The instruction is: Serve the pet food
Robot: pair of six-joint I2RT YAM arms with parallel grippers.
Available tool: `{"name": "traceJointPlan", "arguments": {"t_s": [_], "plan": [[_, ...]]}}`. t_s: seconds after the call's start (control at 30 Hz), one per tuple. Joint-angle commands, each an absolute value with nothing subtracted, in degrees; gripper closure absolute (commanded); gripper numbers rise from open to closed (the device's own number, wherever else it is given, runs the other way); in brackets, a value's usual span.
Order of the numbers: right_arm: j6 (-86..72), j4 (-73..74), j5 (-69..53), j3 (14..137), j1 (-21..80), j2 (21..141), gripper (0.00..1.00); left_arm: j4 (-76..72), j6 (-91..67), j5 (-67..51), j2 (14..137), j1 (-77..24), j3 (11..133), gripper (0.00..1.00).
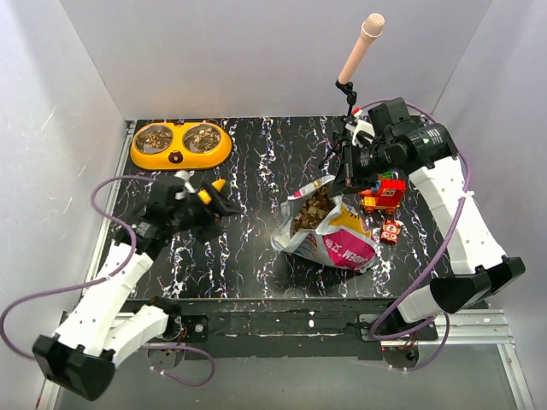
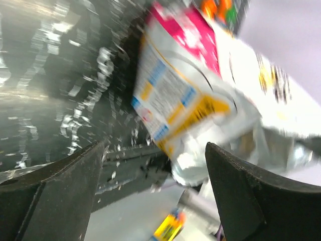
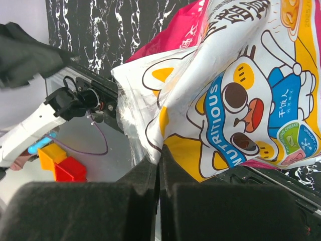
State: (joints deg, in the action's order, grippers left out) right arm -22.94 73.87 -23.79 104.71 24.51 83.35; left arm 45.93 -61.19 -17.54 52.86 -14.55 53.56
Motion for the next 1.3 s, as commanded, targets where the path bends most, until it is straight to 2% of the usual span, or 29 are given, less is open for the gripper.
{"name": "traceJointPlan", "arguments": {"t_s": [0.0,0.1,0.2,0.5,0.7,0.73,0.83,0.87,0.97,1.0,1.13,1.2,1.27], "plan": [[-26.02,67.32,-33.83,110.39,25.75,82.44,0.99,32.0,-58.56,-15.4,54.31,-33.88,57.64,0.17],[-25.75,67.5,-34.28,110.48,26.28,82.44,0.99,33.73,-51.17,-7.93,59.48,-45.06,64.05,0.15],[-25.66,67.76,-34.19,110.48,26.63,82.18,0.99,37.53,-46.07,-1.77,65.63,-50.61,69.77,0.17],[-25.14,68.64,-34.8,110.92,27.77,81.91,0.99,40.78,-39.12,9.31,73.21,-53.79,77.25,0.35],[-24.87,68.12,-35.95,111.62,30.05,82.79,0.99,42.62,-37.26,10.72,78.65,-53.79,79.98,0.35],[-24.7,68.2,-36.03,111.88,30.49,82.97,0.99,42.54,-37.61,11.42,79.88,-53.79,80.24,0.39],[-24.43,68.38,-35.69,112.67,31.81,83.58,0.99,44.99,-39.63,13.35,83.22,-53.35,81.99,0.59],[-24.17,68.64,-35.6,113.02,32.43,83.93,0.99,46.04,-40.16,13.71,84.19,-53.0,82.7,0.73],[-22.51,71.71,-30.96,115.22,34.97,85.42,0.99,49.56,-41.3,16.51,83.59,-52.91,84.9,0.97],[-21.8,72.76,-29.02,115.92,36.02,85.95,0.99,50.7,-42.44,18.18,82.63,-52.82,84.82,1.0],[-22.06,74.53,-20.07,116.46,41.12,86.57,0.98,56.59,-50.42,24.95,77.71,-52.38,85.25,1.0],[-23.89,74.79,-13.64,115.14,44.28,86.22,0.85,59.14,-57.01,26.8,75.33,-52.38,86.13,1.0],[-26.44,74.27,-6.97,112.86,48.06,85.43,0.65,63.17,-64.38,27.33,73.75,-52.38,87.01,1.0]]}}
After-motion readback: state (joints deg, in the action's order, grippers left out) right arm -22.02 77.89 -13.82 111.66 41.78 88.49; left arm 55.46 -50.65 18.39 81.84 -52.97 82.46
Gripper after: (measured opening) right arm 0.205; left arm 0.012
